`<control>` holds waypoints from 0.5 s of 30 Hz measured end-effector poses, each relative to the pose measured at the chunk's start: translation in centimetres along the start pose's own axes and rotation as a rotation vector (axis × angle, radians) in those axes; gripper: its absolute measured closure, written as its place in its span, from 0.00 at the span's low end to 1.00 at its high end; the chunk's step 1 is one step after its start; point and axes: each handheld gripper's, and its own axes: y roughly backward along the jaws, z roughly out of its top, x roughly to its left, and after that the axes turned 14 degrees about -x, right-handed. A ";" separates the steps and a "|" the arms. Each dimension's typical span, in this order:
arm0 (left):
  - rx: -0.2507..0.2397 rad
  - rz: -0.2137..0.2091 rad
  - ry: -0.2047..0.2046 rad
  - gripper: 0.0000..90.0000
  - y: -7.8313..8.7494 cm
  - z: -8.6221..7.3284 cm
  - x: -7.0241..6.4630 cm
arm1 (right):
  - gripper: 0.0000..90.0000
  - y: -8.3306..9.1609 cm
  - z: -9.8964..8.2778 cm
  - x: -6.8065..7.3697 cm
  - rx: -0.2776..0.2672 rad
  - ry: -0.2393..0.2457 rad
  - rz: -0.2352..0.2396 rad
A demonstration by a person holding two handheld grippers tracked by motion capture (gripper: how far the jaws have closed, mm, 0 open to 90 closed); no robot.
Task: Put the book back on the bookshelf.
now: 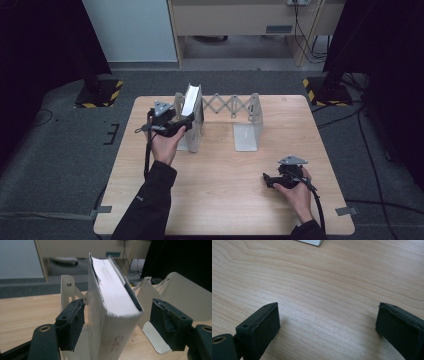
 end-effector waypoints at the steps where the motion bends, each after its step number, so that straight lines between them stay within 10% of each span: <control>1: -0.009 -0.019 0.003 0.28 1.0 -0.3 0.2 | 0.06 0.0 0.0 0.0 -0.001 0.000 0.000; 7: 0.001 -0.063 -0.007 0.27 4.9 -3.0 1.5 | 0.15 0.3 -0.1 -0.3 -0.014 -0.009 -0.006; 15: 0.136 -0.063 -0.009 0.26 7.3 -8.4 4.2 | 0.19 2.0 0.3 -2.3 -0.041 -0.029 -0.053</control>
